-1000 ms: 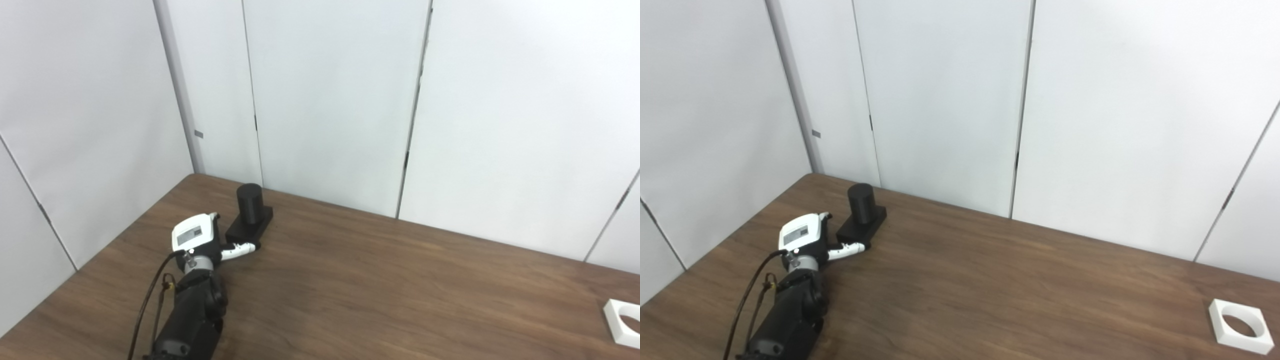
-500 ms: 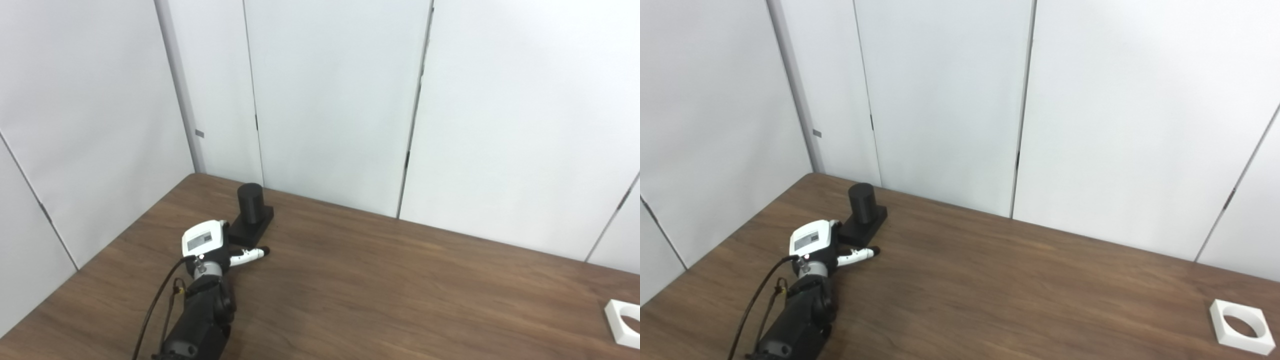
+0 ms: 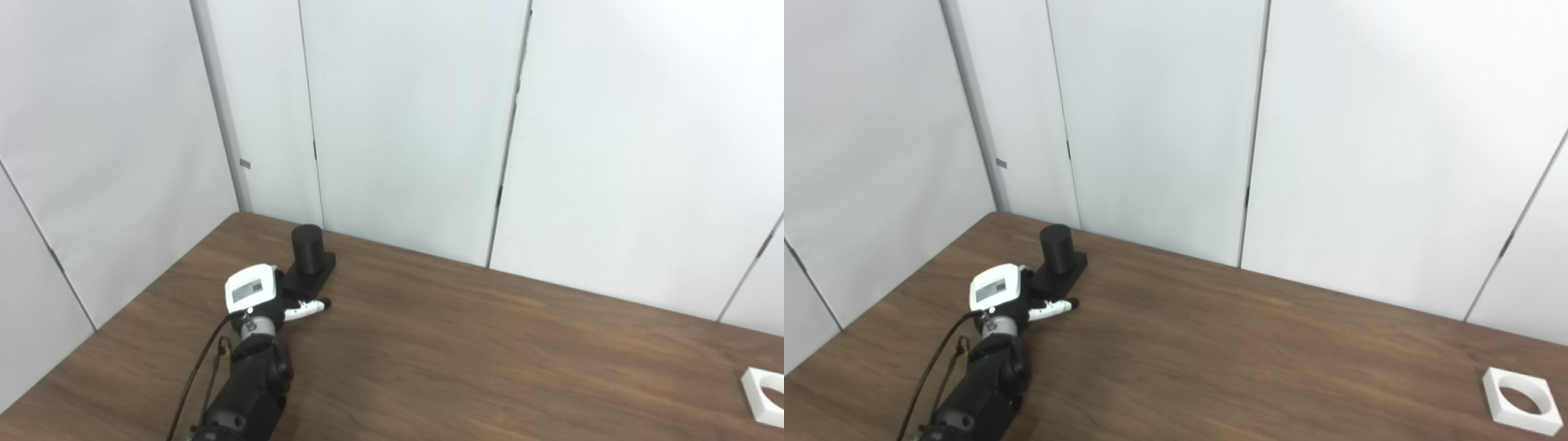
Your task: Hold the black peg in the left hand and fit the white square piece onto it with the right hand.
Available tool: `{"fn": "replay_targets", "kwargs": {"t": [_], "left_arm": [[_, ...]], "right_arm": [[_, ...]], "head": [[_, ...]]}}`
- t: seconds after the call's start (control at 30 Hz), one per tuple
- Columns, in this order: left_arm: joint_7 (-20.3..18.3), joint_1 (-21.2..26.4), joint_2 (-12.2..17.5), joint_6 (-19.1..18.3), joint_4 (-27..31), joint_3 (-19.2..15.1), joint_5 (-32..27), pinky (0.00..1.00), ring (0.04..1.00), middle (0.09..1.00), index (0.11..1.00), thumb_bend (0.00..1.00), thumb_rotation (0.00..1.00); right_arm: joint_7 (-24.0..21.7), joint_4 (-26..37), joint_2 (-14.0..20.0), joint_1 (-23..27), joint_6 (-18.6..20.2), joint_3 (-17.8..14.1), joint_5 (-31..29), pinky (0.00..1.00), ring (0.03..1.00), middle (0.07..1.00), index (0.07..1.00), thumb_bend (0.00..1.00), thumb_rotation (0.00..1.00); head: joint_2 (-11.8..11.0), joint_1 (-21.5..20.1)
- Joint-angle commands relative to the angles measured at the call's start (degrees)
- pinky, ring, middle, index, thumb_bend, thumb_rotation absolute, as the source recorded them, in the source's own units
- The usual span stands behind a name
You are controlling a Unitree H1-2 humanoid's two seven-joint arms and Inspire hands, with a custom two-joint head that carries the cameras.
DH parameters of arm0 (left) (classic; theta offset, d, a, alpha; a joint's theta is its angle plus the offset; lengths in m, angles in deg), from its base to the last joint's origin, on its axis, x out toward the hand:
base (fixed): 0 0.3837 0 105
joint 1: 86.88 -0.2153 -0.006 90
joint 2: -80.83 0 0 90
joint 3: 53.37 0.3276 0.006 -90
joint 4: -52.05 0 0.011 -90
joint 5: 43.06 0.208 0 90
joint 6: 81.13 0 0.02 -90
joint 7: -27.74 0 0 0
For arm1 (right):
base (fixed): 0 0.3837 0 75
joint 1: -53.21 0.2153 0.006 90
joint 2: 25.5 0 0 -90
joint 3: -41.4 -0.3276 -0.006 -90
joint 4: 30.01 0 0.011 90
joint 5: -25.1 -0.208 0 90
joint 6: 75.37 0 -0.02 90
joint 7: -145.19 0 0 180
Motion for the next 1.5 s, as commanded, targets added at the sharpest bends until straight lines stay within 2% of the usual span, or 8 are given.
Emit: {"fn": "replay_targets", "kwargs": {"t": [0.0,0.27,0.33,0.57,0.63,0.7,1.17,1.47], "left_arm": [[2.12,2.81,1.21,0.07,-0.16,0.06,0.72,0.88,0.881,0.861,0.73,0.96,0.68],[5.48,3.43,1.52,0.12,-1.72,0.66,-0.95,0.83,0.831,0.809,0.65,0.8,0.6],[6.2,3.51,1.62,0.14,-1.9,0.93,-1.61,0.82,0.82,0.799,0.638,0.7,0.54],[8.27,3.42,2.31,0.87,-1.93,2.39,-4.11,0.81,0.8,0.772,0.556,0.61,0.38],[8.79,3.22,2.48,1.61,-1.72,2.58,-5.2,0.81,0.796,0.758,0.506,0.53,0.16],[9.11,3.06,2.71,1.96,-1.65,3.01,-5.97,0.8,0.795,0.757,0.491,0.51,0.09],[8.3,1.75,2.77,0.88,1.68,4.7,-9.23,0.74,0.787,0.761,0.487,0.5,0.07],[6.67,-3.57,1.68,5.74,10.42,5.69,-13.62,0.68,0.742,0.713,0.488,0.5,0.05]], "right_arm": [[0.0,-2.17,-2.02,-2.41,-0.25,1.13,-0.18,1.0,1.0,1.0,1.0,0.66,1.0],[-0.04,-2.21,-2.2,-2.51,-0.5,1.1,-0.61,1.0,1.0,1.0,1.0,0.65,1.0],[0.09,-2.08,-2.17,-2.51,-0.41,1.18,-0.15,1.0,1.0,0.997,1.0,0.65,1.0],[0.51,-1.71,-2.42,-2.6,-0.15,1.13,0.95,1.0,1.0,0.989,1.0,0.64,1.0],[0.29,-1.84,-2.44,-2.56,-0.27,1.11,0.64,1.0,1.0,0.988,1.0,0.65,1.0],[0.17,-2.07,-2.46,-2.52,-0.62,1.09,0.52,1.0,1.0,0.993,1.0,0.63,1.0],[0.75,-1.1,-2.6,-2.7,0.45,1.31,2.39,1.0,1.0,0.982,1.0,0.62,1.0],[0.97,0.15,-3.02,-3.05,1.63,1.58,2.59,1.0,1.0,0.985,1.0,0.62,1.0]], "head": [[0.03,-0.04],[-0.26,-0.29],[-0.26,-0.29],[-0.26,-0.29],[-0.26,-0.29],[-0.26,-0.29],[0.3,-1.61],[1.03,-3.02]]}}
